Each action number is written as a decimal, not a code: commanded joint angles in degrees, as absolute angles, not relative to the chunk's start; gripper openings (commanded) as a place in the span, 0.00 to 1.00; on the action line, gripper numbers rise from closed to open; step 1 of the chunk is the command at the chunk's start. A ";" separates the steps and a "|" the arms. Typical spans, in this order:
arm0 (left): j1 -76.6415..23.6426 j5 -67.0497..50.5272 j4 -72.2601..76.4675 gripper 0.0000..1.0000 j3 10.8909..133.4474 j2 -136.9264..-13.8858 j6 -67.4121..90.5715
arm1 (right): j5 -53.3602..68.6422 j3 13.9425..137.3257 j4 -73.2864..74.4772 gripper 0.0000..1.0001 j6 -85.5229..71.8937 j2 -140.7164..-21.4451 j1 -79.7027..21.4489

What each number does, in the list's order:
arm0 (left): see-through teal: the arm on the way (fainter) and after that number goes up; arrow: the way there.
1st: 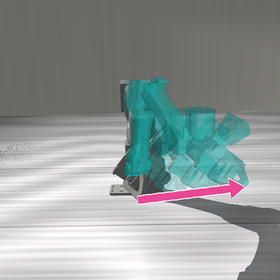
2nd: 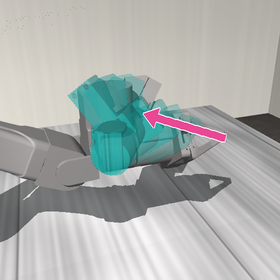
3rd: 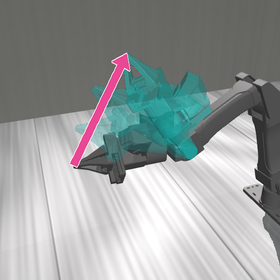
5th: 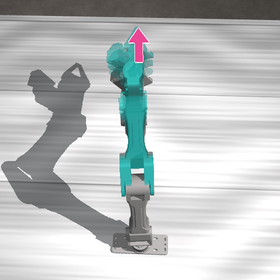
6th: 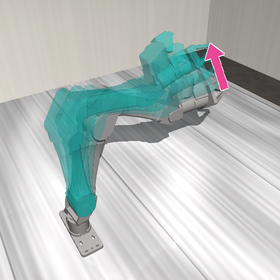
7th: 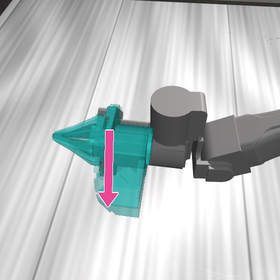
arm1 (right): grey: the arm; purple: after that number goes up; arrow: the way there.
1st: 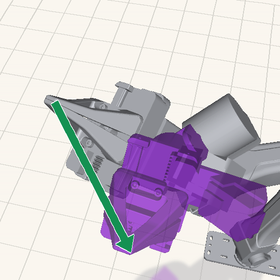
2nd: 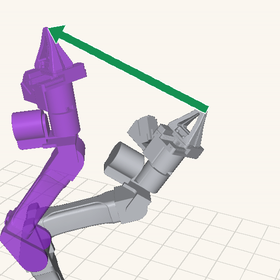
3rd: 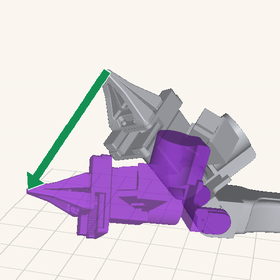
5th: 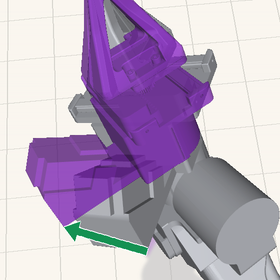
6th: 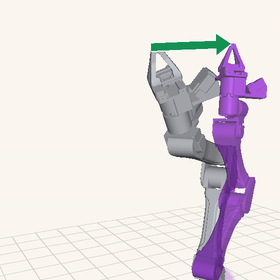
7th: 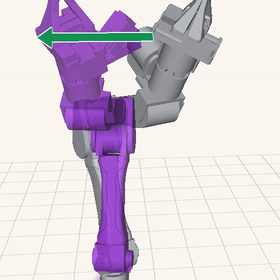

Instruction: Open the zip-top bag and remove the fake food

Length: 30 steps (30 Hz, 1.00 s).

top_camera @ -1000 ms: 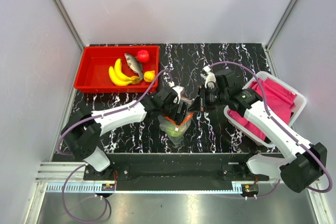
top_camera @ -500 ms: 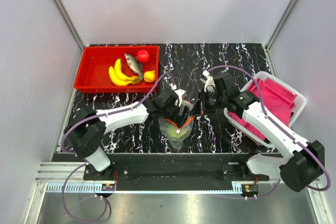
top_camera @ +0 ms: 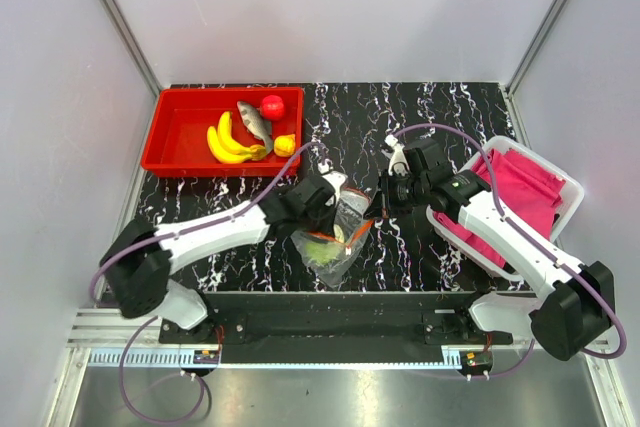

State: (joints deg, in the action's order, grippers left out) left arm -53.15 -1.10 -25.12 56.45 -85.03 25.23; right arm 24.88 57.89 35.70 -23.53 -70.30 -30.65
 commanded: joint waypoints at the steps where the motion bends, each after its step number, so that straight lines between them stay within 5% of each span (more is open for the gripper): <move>1: -54.22 5.44 -24.26 0.00 56.78 -75.17 23.12 | 23.20 59.06 35.25 0.00 -22.32 -69.43 -31.03; 18: -55.46 9.23 -9.85 0.00 48.08 -58.63 23.12 | 21.01 60.21 35.25 0.00 -23.20 -69.00 -31.11; 30: -55.37 19.94 -15.29 0.00 54.13 -67.13 27.94 | 25.40 65.65 35.16 0.00 -25.32 -69.43 -31.03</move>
State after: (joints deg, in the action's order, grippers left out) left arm -55.79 11.35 -16.21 48.62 -63.79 23.92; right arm 26.00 61.84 33.34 -25.36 -68.99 -31.66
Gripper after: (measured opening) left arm 0.386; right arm 0.007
